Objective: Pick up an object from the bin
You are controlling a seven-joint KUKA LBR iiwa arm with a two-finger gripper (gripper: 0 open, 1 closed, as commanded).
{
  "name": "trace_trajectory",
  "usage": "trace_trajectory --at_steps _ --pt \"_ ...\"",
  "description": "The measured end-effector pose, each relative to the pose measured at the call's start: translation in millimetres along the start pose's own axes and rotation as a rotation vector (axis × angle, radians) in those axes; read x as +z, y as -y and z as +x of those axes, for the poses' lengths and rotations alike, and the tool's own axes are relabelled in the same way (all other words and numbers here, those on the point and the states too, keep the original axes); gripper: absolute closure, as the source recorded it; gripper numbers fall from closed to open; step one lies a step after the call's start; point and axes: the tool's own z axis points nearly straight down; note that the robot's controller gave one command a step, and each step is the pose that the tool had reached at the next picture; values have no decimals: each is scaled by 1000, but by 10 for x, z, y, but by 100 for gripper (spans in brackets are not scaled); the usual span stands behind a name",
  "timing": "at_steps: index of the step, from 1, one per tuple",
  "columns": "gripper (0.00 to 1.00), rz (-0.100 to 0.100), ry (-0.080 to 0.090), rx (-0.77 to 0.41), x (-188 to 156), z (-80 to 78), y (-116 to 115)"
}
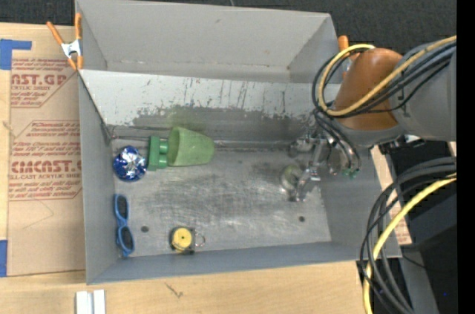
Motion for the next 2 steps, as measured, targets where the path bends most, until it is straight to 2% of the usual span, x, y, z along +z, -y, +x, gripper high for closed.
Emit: trace_trajectory --at_steps 1,2 --pt "100 1 3 -3 -32 -12 -7" --pt "100 1 1 -243 -1325 64 -296"
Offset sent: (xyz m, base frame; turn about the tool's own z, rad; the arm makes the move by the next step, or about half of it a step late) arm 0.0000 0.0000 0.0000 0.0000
